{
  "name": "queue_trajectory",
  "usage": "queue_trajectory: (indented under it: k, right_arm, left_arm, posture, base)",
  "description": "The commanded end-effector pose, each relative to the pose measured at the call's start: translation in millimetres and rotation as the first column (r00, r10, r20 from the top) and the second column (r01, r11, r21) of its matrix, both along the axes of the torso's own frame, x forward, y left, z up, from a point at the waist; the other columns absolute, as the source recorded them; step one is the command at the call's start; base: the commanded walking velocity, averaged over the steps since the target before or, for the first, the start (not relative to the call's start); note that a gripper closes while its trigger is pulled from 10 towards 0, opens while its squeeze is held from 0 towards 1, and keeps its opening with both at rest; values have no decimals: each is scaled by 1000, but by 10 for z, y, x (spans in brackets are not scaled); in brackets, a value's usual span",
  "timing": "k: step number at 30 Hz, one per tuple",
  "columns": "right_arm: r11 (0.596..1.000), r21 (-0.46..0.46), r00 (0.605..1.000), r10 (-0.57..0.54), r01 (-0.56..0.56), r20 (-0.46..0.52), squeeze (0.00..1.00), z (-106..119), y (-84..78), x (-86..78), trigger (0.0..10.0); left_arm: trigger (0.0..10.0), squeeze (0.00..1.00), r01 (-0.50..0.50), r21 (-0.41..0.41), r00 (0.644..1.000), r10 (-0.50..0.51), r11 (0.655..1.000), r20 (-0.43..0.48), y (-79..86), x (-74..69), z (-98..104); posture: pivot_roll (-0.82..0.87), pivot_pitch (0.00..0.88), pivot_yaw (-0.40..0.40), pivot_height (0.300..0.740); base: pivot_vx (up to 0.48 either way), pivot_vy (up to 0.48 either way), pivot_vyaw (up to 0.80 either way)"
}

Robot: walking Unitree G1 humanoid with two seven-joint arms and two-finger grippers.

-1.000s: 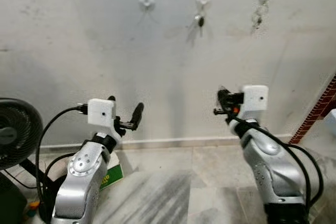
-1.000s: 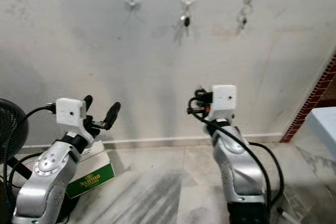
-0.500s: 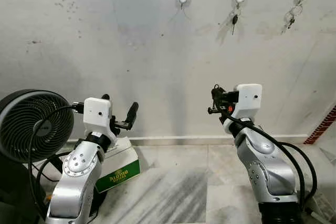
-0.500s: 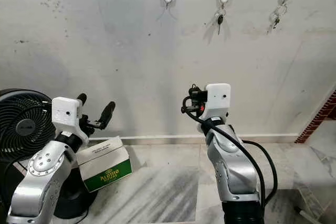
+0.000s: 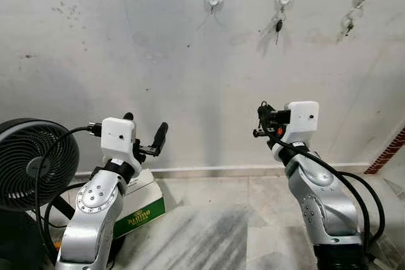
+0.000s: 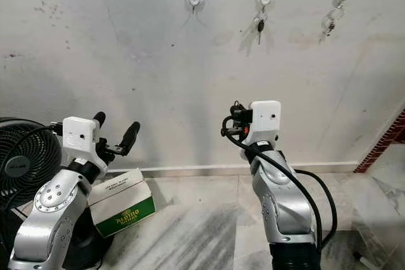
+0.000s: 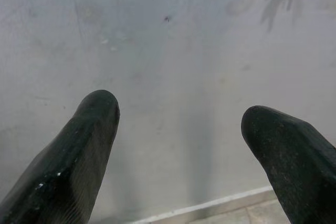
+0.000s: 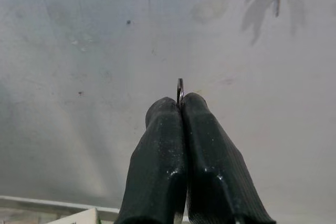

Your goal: Hang keys on a hook

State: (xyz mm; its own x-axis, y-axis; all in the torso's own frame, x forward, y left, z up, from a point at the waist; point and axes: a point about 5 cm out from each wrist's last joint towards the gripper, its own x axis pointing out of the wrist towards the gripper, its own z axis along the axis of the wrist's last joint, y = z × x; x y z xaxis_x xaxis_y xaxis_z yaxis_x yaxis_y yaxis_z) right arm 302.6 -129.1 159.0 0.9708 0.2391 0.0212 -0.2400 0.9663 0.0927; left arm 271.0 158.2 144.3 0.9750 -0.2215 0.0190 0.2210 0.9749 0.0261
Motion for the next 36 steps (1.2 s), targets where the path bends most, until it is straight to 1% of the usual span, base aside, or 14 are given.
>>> queue_trajectory:
  k: [1,25,36]
  right_arm:
    - [1000,-8,1000,-7,7,4,0,1,-32,-4,10000]
    - [1000,-9,1000,-1,1,0,0,-10,-17,-1,10000]
    - [1000,-10,1000,0,0,-3,0,-21,-10,2,10000]
  left_arm:
    - [10000,0,18,-1,1000,-18,1000,14,-28,7,34]
    - [10000,0,14,-13,1000,-14,1000,2,-38,4,10]
    - [10000,0,13,-17,1000,-14,1000,-10,-47,3,-11]
  posture:
    - [79,0,68,740]
    - [80,0,62,740]
    - [84,0,60,740]
  base:
    - [401,0,0]
    - [401,0,0]
    - [297,363,0]
